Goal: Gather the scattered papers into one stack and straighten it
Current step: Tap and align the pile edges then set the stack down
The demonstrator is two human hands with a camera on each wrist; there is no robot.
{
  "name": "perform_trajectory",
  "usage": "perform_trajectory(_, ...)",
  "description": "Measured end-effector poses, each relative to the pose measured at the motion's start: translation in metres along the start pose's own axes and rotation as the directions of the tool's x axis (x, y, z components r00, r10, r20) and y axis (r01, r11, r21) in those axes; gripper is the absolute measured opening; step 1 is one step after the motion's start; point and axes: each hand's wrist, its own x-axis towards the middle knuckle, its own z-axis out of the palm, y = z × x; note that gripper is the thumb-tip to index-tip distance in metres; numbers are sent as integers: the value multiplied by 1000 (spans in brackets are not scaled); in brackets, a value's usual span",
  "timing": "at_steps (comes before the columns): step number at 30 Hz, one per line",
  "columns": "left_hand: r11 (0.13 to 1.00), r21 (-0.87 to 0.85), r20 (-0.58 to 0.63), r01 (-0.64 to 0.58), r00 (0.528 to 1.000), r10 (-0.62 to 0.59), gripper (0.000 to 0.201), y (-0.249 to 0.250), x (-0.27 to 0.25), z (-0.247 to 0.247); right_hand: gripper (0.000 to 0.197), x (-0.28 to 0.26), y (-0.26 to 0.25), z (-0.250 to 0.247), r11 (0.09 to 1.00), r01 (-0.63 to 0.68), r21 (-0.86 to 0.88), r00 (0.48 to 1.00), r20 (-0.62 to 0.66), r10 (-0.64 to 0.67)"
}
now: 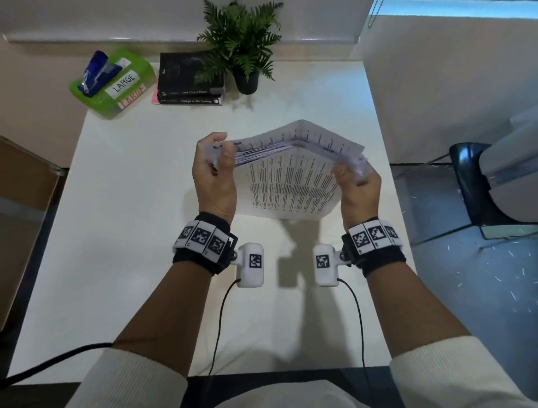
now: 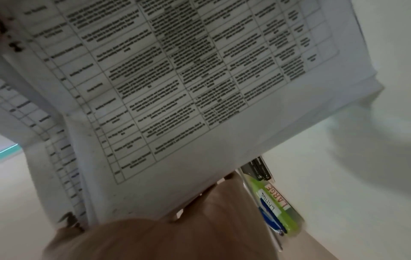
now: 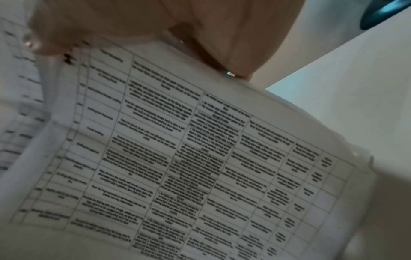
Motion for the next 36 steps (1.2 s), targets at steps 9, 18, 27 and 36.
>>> perform_trajectory(9, 998, -65, -134, 6, 991, -15, 45, 2, 0, 20, 70, -7, -1, 21, 995, -1, 97, 993, -121, 12)
perform_trajectory(18, 998, -33, -175, -56, 983, 50, 46, 9, -4, 24, 53, -12, -10, 24, 990, 36, 133, 990, -143, -17)
perform_trajectory(27, 981, 194, 99, -1, 995, -18, 69, 4, 3, 8, 46, 4, -7, 13, 956, 17, -293, 1000, 3, -17)
perform_trajectory(36, 972, 153, 22, -179, 984, 178, 40, 30, -2, -4, 33, -2, -18, 1, 973, 66, -223, 997, 53, -56)
